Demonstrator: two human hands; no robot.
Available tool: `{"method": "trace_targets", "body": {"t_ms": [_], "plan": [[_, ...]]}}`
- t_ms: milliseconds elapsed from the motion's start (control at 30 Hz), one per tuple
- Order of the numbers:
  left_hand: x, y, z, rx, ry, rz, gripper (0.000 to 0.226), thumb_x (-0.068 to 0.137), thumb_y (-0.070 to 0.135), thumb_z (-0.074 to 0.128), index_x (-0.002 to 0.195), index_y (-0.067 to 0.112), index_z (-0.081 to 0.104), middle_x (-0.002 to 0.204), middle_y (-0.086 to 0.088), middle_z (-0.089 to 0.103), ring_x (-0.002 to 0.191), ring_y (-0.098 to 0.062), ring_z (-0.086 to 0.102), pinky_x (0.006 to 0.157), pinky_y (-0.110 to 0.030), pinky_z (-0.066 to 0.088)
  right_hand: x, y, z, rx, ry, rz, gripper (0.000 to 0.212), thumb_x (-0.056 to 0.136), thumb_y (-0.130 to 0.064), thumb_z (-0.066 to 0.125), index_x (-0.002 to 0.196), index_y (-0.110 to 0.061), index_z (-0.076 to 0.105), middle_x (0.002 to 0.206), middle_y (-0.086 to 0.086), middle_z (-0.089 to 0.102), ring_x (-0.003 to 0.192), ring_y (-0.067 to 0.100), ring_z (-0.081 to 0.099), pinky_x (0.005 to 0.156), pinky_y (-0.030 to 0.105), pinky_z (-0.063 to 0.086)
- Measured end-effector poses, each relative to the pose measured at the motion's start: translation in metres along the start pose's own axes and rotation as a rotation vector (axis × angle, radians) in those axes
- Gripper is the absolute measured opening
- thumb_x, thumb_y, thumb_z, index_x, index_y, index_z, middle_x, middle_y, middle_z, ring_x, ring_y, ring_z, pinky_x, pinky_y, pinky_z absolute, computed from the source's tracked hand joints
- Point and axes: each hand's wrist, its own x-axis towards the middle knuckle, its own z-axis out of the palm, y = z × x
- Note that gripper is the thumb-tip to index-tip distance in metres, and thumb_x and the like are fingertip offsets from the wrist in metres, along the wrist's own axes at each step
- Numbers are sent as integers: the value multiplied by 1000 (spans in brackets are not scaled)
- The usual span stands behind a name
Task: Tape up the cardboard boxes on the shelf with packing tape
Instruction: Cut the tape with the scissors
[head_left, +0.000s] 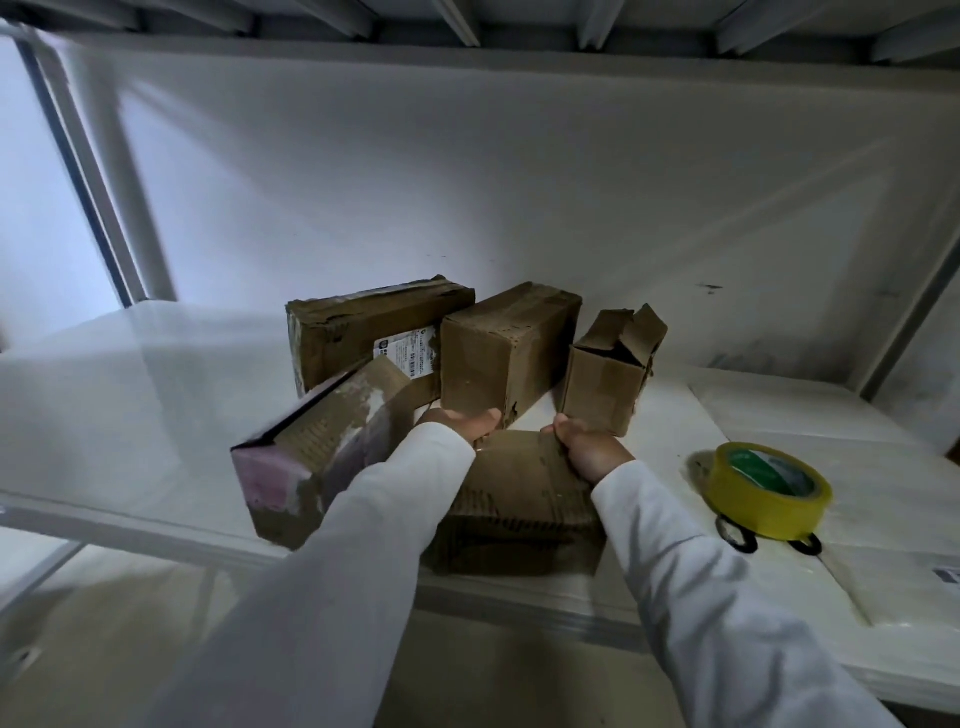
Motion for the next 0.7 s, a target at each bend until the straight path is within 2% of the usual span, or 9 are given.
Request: {"method": "trace_targets", "body": {"t_ms": [67,100,167,233,267,367,467,633,700], "plan": [[0,0,1,-22,-2,4,67,90,54,52,141,13,40,146,-9,41,133,-30,40,108,-38,32,2,1,2,-69,4,0,42,104,-27,27,120,-6,60,117,13,55,100,21,50,61,17,29],[-1,-1,1,-31,2,2,66,90,53,52,141,13,41,146,-9,42,132,-30,40,107,-38,32,6,2,3,-131,20,-6,41,103,-30,29,120,-8,60,120,12,56,99,21,50,67,17,30],[-2,-1,1,-57,13,15,63,91,52,53,139,13,44,144,-9,44,131,-30,42,106,-38,34,11,1,5,-338,57,-46,39,100,-37,34,119,-16,62,125,10,58,107,26,53,85,24,36],[-2,-2,1,-67,30,29,62,90,52,54,138,13,45,143,-9,45,131,-30,43,107,-38,33,12,0,10,-457,63,-132,34,95,-45,43,111,-24,66,118,4,62,106,26,56,91,34,44],[-2,-2,1,-67,33,37,61,90,52,54,137,14,46,143,-8,46,130,-30,43,107,-38,33,13,1,12,-438,45,-163,32,93,-46,48,106,-25,68,112,2,64,103,24,57,90,35,46],[3,-3,2,-63,30,47,60,90,52,54,136,15,48,142,-8,48,129,-30,44,107,-38,34,13,1,16,-152,0,-132,24,89,-39,59,93,-18,70,92,0,66,88,18,61,81,28,47],[4,-5,3,-74,33,48,62,89,54,53,137,15,48,141,-8,48,129,-29,45,107,-38,35,18,3,15,-77,-16,-83,21,86,-36,66,88,-16,71,82,-3,66,74,10,59,74,24,47],[-3,-11,3,-172,78,158,44,87,47,61,118,16,60,129,-6,58,119,-28,52,102,-38,41,16,6,17,28,13,-58,16,83,-37,69,80,-21,71,83,0,69,86,20,65,86,30,52],[-12,-20,0,-222,24,219,46,85,50,62,121,21,57,133,-5,52,122,-28,49,103,-37,39,14,6,16,28,27,-32,20,82,-39,70,83,-19,72,87,3,70,88,22,66,87,33,53]]}}
